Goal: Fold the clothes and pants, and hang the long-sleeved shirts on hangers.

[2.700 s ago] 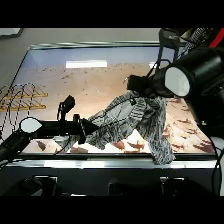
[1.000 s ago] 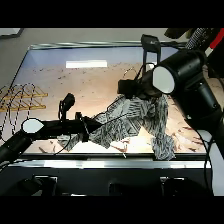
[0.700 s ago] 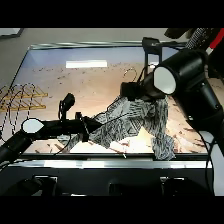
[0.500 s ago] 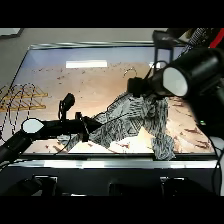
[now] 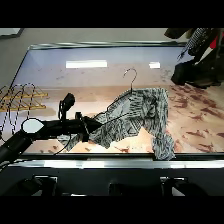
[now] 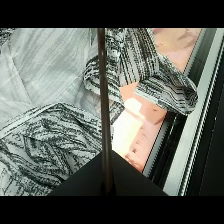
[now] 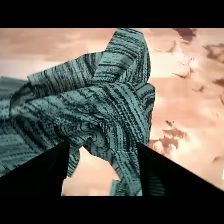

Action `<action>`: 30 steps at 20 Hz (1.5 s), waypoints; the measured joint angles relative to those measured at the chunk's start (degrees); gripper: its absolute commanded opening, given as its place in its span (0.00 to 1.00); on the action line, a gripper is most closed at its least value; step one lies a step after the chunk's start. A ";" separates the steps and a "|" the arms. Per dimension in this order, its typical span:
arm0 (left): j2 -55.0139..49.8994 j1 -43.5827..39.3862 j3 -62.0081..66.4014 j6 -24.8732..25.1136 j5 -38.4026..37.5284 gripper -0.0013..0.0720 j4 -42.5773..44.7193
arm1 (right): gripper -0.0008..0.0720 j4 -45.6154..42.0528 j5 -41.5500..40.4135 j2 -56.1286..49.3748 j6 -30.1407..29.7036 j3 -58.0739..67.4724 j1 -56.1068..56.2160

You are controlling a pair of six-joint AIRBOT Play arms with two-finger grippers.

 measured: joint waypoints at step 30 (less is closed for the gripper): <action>0.00 0.00 0.00 -0.02 -0.09 0.04 0.11 | 0.37 35.63 4.55 -20.90 -65.79 -0.02 0.98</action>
